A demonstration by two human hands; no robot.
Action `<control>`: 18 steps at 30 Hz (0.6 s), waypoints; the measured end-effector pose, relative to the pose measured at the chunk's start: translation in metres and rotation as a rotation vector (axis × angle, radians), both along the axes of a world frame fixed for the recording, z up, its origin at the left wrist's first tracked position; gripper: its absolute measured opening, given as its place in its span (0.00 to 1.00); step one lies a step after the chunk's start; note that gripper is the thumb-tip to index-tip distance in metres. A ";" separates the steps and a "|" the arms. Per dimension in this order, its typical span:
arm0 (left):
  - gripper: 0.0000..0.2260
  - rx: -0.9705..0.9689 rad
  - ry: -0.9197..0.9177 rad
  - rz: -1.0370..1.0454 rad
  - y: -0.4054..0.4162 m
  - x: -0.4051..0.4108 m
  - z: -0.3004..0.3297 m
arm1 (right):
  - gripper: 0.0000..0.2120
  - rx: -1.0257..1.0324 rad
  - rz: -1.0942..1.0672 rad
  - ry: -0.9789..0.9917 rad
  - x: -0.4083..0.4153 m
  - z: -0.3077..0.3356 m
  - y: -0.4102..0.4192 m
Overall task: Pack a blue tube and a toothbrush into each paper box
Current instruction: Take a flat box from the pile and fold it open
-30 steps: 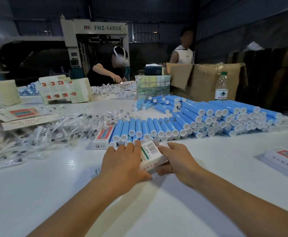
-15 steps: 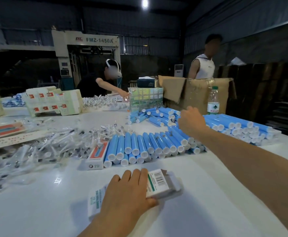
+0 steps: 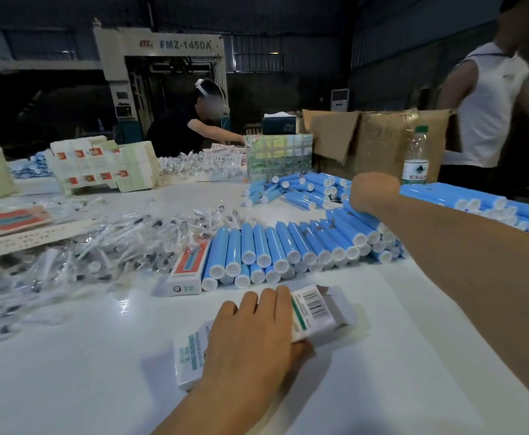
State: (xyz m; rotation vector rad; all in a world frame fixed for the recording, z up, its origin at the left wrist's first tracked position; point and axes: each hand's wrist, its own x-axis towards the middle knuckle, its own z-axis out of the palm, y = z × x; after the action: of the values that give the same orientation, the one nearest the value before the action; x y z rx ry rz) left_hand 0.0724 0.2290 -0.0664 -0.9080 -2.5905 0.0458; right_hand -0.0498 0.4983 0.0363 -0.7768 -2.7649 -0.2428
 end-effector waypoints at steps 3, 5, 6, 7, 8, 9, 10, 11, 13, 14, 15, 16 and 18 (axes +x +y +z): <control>0.35 0.027 0.017 0.003 -0.002 -0.001 -0.001 | 0.06 0.004 0.042 0.099 0.012 0.007 -0.004; 0.34 0.035 0.024 0.022 -0.002 -0.001 -0.001 | 0.11 -0.123 0.120 0.247 0.025 0.014 -0.007; 0.34 0.037 0.036 0.033 -0.002 -0.002 -0.001 | 0.13 -0.221 0.167 0.327 0.034 0.017 -0.010; 0.33 0.039 0.053 0.044 -0.003 -0.002 0.000 | 0.12 -0.329 0.221 0.413 0.045 0.019 -0.014; 0.33 0.038 0.066 0.053 -0.003 -0.002 0.001 | 0.09 -0.455 0.286 0.499 0.059 0.018 -0.020; 0.33 0.038 0.070 0.064 -0.004 -0.001 0.001 | 0.10 -0.605 0.362 0.590 0.075 0.014 -0.027; 0.33 0.039 0.066 0.074 -0.005 -0.001 0.001 | 0.16 -0.774 0.443 0.683 0.090 0.007 -0.034; 0.33 0.045 0.058 0.083 -0.005 0.000 0.001 | 0.25 -0.947 0.512 0.768 0.106 -0.003 -0.040; 0.33 0.060 0.049 0.093 -0.006 0.000 0.002 | 0.41 -1.220 0.565 0.884 0.134 -0.030 -0.051; 0.32 0.069 0.048 0.097 -0.006 0.000 0.002 | 0.45 -1.312 0.561 0.917 0.143 -0.044 -0.055; 0.32 0.078 0.048 0.099 -0.007 0.000 0.002 | 0.48 -1.375 0.544 0.933 0.150 -0.057 -0.058; 0.31 0.083 0.050 0.102 -0.007 0.001 0.002 | 0.49 -1.422 0.522 0.938 0.153 -0.067 -0.061; 0.31 0.085 0.055 0.103 -0.007 0.002 0.001 | 0.48 -1.538 0.489 0.938 0.156 -0.079 -0.063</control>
State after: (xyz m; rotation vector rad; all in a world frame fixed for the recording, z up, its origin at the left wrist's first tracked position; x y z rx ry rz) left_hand 0.0745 0.2225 -0.0652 -0.7325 -2.5657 -0.0105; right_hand 0.1057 0.4349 -0.0427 -0.2069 -1.6588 1.8970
